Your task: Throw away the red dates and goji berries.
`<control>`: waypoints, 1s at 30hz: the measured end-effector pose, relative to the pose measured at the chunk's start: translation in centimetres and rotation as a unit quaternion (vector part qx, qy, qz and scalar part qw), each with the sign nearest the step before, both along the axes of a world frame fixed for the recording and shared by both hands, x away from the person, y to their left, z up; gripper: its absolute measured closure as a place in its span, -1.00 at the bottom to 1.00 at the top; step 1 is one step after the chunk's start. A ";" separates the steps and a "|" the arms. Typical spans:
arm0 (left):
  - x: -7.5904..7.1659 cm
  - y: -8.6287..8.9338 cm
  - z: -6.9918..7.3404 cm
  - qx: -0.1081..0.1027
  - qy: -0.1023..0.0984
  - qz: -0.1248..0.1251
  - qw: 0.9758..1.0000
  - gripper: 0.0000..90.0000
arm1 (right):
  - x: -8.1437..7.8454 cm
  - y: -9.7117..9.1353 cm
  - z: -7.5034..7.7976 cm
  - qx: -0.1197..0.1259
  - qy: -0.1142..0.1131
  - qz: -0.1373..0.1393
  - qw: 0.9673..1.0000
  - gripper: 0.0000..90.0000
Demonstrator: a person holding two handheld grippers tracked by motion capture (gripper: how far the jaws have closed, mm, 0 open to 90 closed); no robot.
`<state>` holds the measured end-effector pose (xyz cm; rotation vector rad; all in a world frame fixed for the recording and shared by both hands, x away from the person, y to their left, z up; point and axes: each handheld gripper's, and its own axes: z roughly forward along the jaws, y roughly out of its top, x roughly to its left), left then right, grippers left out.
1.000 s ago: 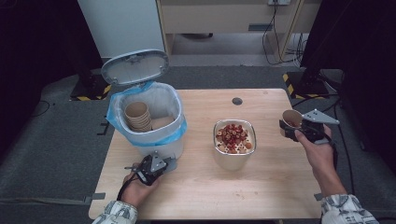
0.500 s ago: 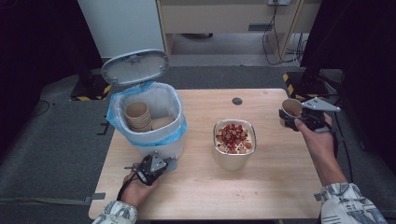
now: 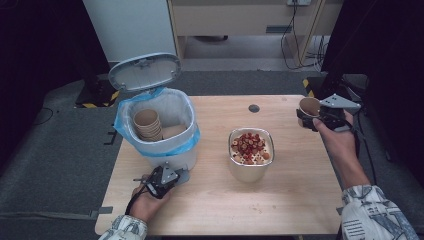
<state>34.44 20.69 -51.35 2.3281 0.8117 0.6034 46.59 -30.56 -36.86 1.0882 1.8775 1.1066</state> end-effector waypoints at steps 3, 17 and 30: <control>0.0 0.0 0.0 -0.002 0.000 0.001 1.000 0.99 | 0.3 0.0 0.4 0.002 -0.001 -0.005 1.000 -0.32; 0.0 0.0 0.0 0.000 0.000 0.000 1.000 0.99 | 1.0 1.9 2.1 -0.006 -0.014 0.022 1.000 -0.32; 0.0 0.0 0.0 -0.002 0.000 0.001 1.000 0.99 | 1.6 2.9 3.1 -0.014 -0.019 0.026 0.999 -0.32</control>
